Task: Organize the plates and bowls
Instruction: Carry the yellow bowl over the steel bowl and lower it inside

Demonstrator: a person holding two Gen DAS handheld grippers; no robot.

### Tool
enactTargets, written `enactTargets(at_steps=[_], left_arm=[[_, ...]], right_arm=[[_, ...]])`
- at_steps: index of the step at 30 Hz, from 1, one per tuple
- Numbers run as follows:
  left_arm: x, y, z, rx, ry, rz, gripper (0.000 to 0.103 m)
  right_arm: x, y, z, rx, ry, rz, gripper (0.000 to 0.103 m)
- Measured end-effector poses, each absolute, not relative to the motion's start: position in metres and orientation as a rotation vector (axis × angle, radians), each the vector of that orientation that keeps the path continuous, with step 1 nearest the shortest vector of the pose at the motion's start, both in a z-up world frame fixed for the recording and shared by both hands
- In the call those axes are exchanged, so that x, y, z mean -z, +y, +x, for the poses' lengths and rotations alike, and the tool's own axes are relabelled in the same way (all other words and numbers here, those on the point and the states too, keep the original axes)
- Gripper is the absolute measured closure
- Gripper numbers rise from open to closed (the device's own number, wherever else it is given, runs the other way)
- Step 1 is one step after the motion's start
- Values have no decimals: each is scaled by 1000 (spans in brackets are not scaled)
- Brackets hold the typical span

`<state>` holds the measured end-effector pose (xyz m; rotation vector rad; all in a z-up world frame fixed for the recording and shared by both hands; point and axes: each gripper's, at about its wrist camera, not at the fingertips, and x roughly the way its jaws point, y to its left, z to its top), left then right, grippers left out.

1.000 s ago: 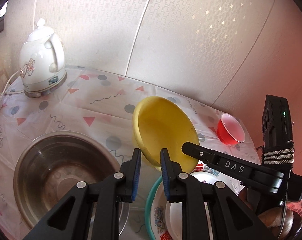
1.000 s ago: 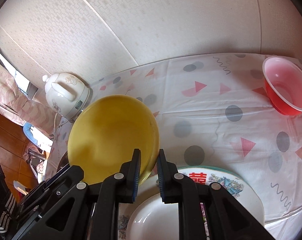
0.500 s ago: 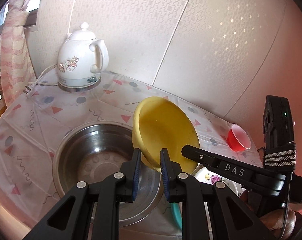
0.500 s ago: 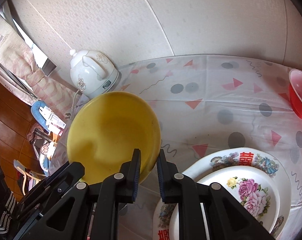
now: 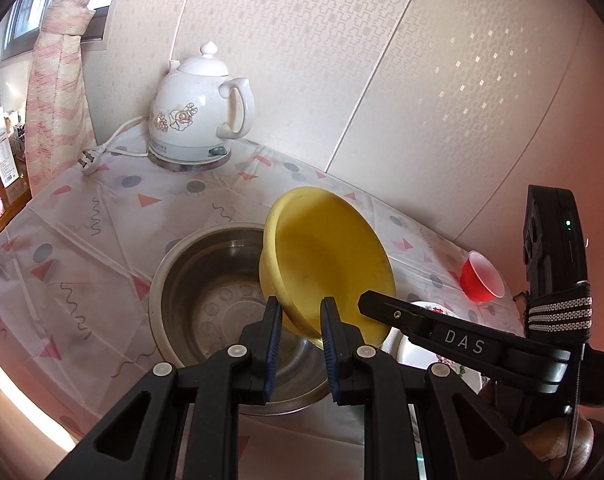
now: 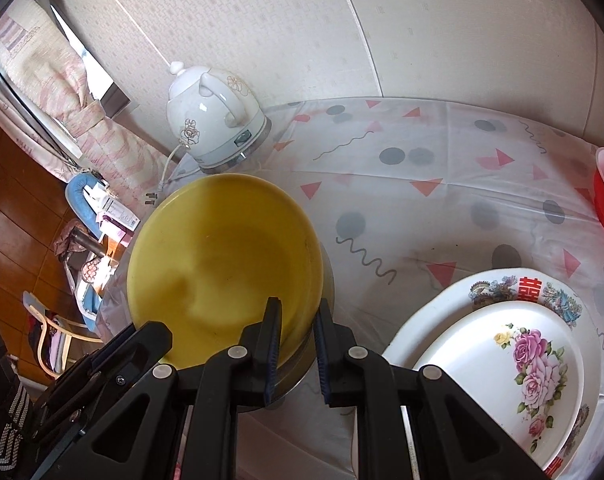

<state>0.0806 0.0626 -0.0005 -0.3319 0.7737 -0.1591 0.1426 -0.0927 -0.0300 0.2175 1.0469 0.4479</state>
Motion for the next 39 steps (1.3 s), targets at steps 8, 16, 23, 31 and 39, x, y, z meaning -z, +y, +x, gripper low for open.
enactTargets(at_steps=[8, 16, 23, 31, 39], left_arm=[[4, 69, 72, 155, 776, -353, 84], [10, 76, 66, 149, 786, -379, 84], [20, 84, 66, 152, 806, -403, 84], [28, 92, 69, 154, 819, -428, 84], [36, 99, 69, 147, 835, -446, 84]], right_arm=[[34, -86, 137, -449, 1062, 200, 87], [42, -75, 134, -440, 1089, 168, 87], [50, -66, 134, -429, 1111, 146, 87], [54, -57, 136, -414, 1124, 117, 87], [58, -44, 137, -401, 1142, 66, 87]])
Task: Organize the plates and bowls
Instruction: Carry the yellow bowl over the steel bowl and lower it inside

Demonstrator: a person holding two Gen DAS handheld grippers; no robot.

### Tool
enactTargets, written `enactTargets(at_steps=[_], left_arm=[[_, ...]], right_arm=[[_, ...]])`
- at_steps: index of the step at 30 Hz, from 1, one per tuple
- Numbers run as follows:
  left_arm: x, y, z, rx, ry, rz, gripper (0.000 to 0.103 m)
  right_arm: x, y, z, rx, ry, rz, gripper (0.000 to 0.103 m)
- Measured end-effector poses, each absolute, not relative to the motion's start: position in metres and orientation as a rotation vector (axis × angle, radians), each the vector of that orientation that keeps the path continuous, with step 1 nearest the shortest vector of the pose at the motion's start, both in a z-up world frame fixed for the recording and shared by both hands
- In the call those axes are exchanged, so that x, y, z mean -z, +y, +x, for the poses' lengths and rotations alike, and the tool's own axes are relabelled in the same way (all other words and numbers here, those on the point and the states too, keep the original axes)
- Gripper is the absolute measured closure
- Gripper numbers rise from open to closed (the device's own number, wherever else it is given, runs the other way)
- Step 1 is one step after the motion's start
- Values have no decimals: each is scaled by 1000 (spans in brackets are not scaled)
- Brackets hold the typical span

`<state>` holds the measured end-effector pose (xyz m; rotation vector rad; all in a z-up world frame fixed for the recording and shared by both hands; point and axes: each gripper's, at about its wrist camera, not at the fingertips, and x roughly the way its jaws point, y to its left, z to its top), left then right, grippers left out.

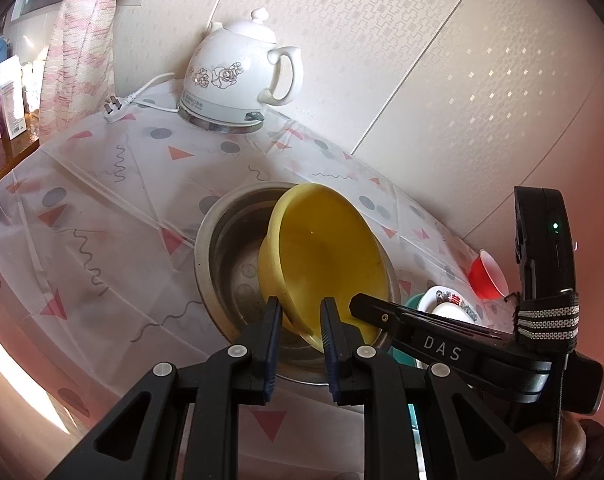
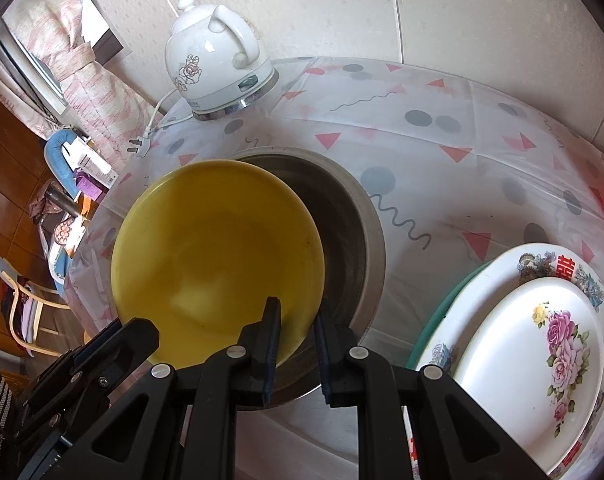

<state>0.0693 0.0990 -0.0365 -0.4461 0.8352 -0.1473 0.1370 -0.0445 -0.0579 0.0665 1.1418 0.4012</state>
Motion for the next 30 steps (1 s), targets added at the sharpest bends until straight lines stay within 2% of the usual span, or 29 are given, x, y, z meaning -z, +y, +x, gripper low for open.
enactTargets(at_steps=[16, 30], left_arm=[[45, 107, 71, 161, 867, -502, 84], [54, 101, 91, 116, 914, -439, 83]], right_arm=[[58, -45, 137, -423, 1130, 66, 87], [60, -37, 149, -394, 1112, -28, 86]])
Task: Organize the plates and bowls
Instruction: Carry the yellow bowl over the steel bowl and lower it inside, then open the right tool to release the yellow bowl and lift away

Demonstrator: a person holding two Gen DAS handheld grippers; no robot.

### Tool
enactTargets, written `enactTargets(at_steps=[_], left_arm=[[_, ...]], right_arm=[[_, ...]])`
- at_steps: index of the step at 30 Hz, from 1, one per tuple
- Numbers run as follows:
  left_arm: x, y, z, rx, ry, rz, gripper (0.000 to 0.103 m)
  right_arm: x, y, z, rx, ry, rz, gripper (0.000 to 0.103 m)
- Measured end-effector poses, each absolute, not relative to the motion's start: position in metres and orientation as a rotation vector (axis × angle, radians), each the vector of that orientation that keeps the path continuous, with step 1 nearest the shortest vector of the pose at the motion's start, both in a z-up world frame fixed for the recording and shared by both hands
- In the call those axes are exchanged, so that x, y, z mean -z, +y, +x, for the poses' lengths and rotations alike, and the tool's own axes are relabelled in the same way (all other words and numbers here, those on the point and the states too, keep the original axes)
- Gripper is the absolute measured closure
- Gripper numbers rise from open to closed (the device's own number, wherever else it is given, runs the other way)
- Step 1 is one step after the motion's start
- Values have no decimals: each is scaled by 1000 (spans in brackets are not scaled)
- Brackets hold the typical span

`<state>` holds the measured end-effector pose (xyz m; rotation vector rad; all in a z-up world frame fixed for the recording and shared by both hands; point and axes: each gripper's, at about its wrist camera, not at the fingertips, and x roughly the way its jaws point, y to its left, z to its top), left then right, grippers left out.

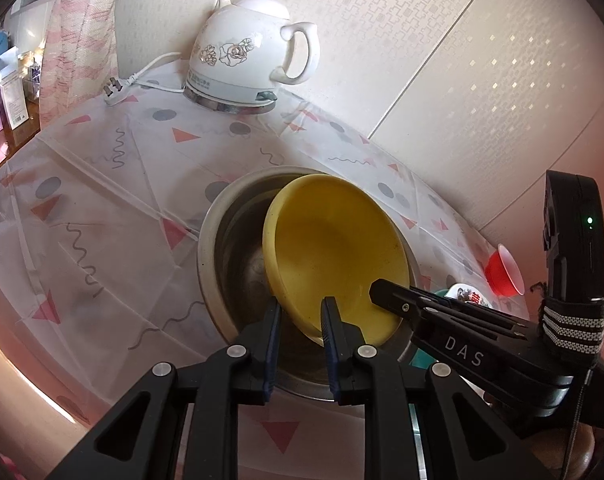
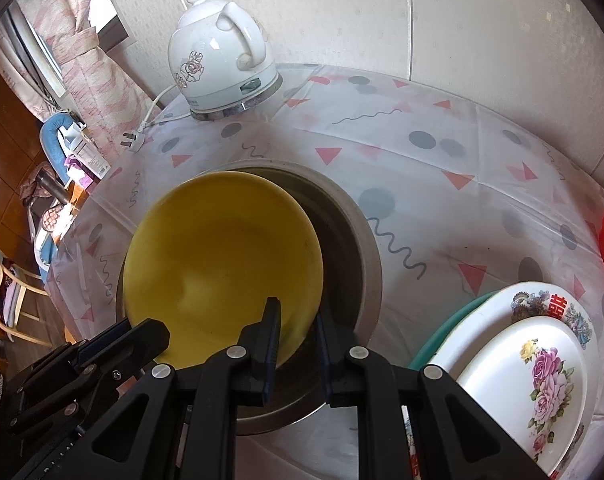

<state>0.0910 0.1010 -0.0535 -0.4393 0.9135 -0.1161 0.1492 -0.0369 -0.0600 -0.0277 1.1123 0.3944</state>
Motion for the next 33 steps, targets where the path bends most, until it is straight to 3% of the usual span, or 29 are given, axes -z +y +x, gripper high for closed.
enactTargets(at_steps=[33], left_arm=[[34, 113, 59, 100, 758, -388, 80]], right_arm=[[53, -30, 131, -228, 1128, -121, 81]])
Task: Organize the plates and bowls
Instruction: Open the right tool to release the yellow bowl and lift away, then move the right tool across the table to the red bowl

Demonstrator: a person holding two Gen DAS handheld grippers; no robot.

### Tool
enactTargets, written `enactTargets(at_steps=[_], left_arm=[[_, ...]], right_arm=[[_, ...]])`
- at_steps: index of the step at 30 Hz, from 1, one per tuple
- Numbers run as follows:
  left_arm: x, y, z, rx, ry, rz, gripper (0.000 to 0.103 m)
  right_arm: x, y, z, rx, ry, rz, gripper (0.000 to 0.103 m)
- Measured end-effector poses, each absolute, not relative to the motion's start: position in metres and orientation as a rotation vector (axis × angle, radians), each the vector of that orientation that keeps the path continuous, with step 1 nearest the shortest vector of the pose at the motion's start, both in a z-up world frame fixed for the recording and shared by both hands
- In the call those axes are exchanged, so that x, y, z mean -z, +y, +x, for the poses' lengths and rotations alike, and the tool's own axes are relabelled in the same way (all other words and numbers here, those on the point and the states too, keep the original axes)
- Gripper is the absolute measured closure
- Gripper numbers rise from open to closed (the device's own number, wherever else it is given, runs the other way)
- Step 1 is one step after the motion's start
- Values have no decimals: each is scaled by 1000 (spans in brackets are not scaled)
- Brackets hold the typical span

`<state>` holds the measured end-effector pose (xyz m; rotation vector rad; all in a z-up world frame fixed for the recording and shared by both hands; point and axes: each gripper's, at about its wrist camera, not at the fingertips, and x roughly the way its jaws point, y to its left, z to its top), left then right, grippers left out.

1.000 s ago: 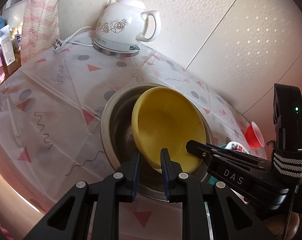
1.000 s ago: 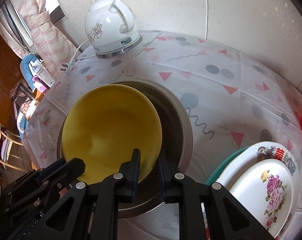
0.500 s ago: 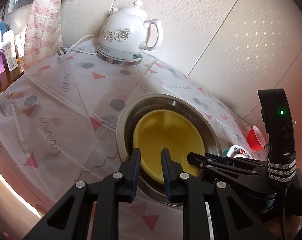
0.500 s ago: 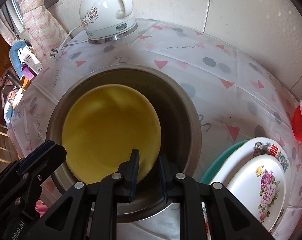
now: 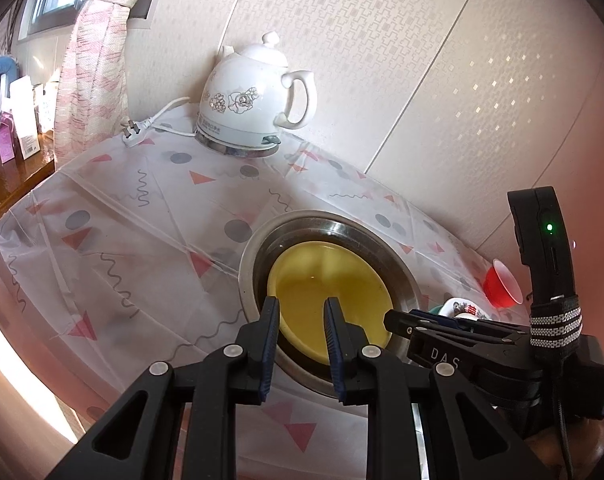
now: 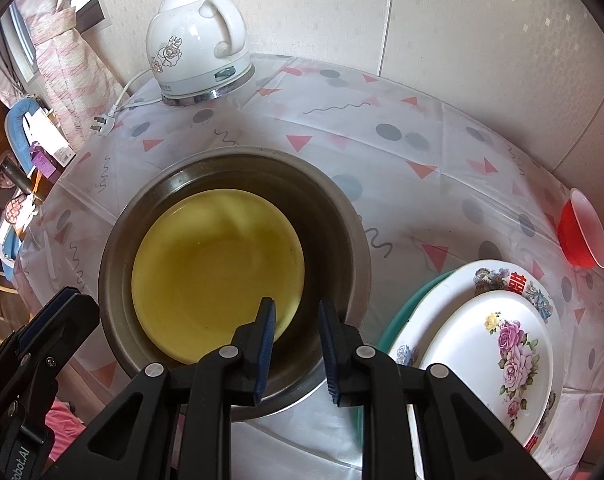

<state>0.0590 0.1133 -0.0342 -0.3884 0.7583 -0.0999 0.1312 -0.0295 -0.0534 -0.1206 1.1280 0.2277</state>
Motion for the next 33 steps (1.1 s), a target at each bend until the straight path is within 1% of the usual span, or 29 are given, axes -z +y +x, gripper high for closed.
enactTargets(at_steps=[10, 19, 23, 28, 33], left_arm=[[14, 93, 36, 153, 707, -314, 80], [14, 68, 31, 188, 733, -251, 80], [12, 51, 31, 201, 735, -213, 73], [9, 29, 37, 197, 741, -146, 73], [7, 15, 48, 181, 763, -108, 73]], right_arm=[[35, -51, 124, -157, 1104, -13, 79], [27, -73, 112, -171, 1084, 67, 79], [28, -85, 106, -187, 1072, 80, 79], [29, -112, 105, -190, 1059, 129, 76], [30, -139, 107, -193, 1035, 167, 76]])
